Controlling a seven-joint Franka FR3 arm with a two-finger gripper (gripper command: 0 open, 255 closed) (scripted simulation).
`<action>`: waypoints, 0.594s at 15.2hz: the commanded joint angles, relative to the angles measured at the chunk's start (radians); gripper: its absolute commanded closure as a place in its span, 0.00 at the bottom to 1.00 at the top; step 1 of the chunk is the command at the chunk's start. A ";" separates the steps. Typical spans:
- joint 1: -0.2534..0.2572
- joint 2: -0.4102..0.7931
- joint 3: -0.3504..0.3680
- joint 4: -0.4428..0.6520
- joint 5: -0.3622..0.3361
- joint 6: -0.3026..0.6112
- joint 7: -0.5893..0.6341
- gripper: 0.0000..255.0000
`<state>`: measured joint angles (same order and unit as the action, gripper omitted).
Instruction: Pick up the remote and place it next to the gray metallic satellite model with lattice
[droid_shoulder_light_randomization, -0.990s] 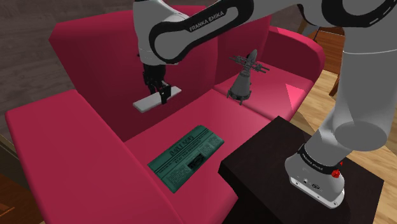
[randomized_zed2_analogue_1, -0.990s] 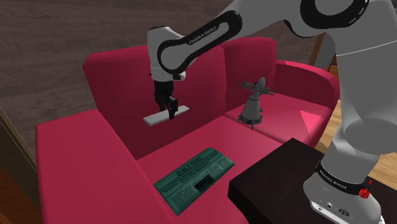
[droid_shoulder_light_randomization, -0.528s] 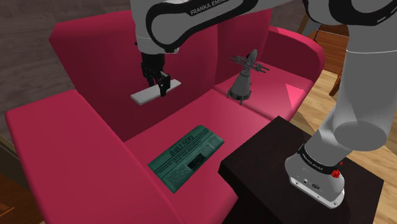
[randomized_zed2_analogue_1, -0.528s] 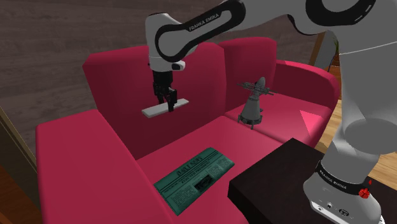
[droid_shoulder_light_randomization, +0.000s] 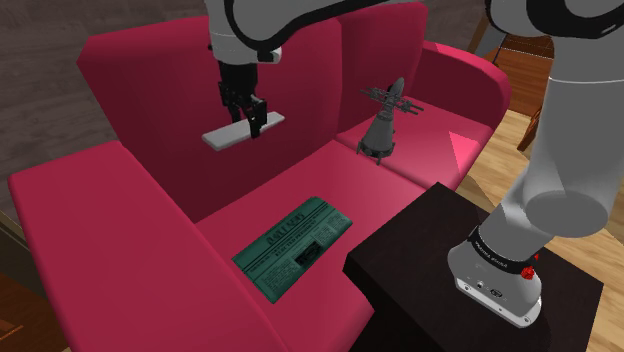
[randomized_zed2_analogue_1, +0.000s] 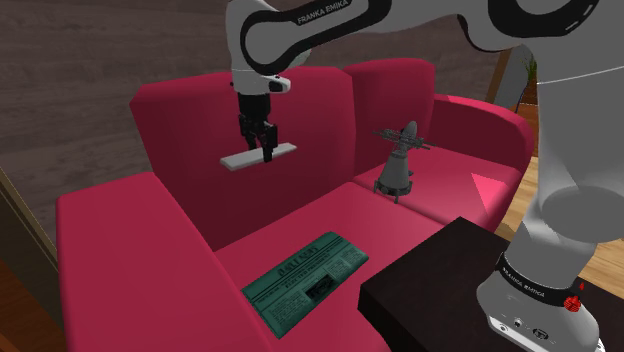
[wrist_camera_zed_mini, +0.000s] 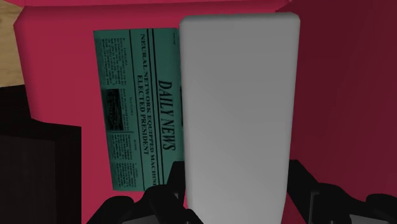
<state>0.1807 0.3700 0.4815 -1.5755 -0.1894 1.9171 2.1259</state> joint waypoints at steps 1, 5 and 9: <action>-0.022 -0.035 0.000 -0.039 0.016 0.008 -0.021 1.00; -0.105 -0.167 -0.008 -0.208 0.080 0.062 -0.114 1.00; -0.170 -0.287 -0.033 -0.349 0.142 0.100 -0.219 1.00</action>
<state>0.0298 0.1220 0.4561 -1.8777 -0.0678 2.0027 1.9404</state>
